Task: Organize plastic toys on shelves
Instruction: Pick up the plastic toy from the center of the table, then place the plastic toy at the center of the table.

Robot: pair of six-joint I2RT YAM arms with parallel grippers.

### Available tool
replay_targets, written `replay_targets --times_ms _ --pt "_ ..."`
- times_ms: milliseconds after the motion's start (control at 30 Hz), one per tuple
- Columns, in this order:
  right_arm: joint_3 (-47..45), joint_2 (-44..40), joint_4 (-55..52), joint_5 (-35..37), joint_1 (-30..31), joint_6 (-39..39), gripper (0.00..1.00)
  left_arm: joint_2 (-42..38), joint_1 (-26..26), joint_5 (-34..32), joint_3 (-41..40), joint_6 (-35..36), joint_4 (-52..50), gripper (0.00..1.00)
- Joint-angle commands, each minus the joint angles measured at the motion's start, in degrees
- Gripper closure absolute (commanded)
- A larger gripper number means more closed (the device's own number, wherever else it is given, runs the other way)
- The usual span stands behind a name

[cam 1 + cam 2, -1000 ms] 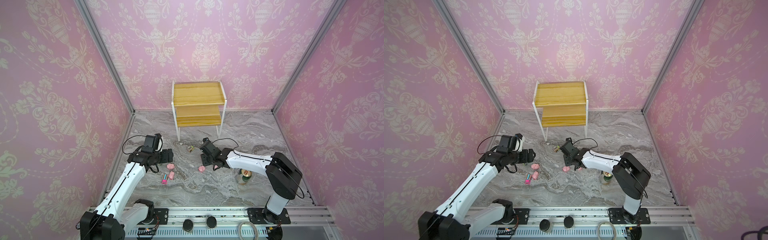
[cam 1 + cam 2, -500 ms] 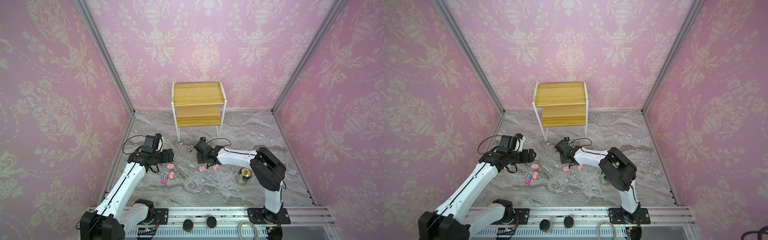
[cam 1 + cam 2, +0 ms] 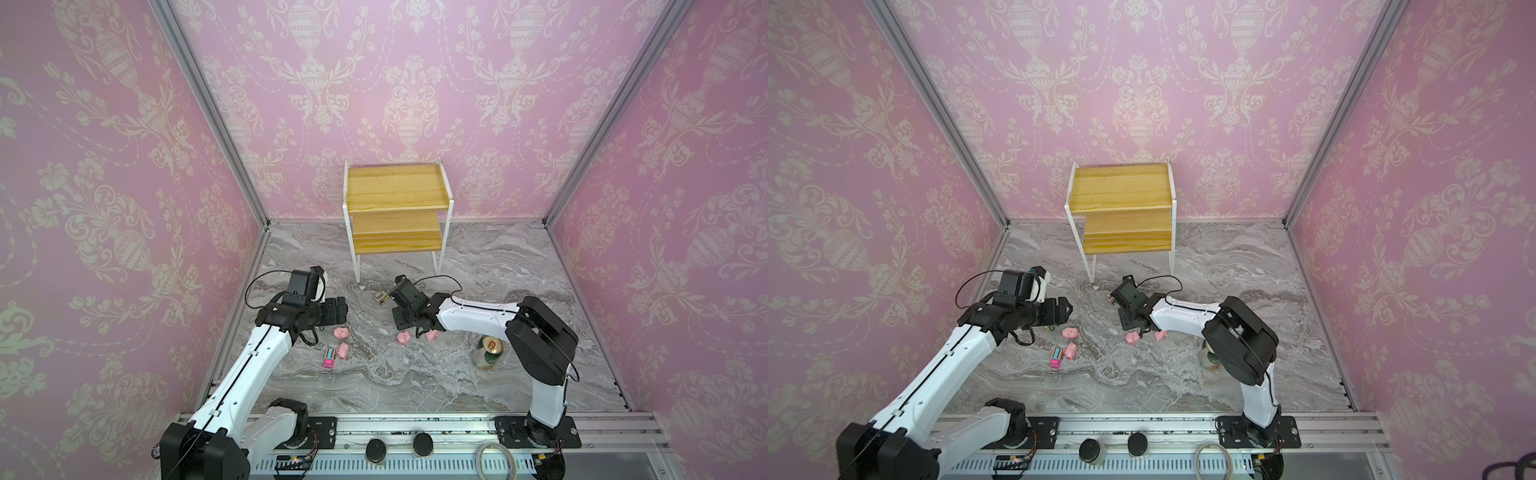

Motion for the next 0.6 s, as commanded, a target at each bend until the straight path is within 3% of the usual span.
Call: replay_targets --times_ms 0,267,567 --pt "-1.49 -3.59 3.13 -4.05 1.49 -6.04 0.87 0.09 -0.40 0.63 -0.61 1.20 -0.19 0.10" --pt "-1.62 -1.64 4.32 -10.75 5.65 -12.00 0.83 0.55 -0.40 0.37 -0.52 1.20 -0.19 0.10" --pt "-0.80 1.92 4.97 -12.41 7.11 -14.22 0.72 0.66 -0.41 0.10 -0.61 1.27 -0.28 0.10"
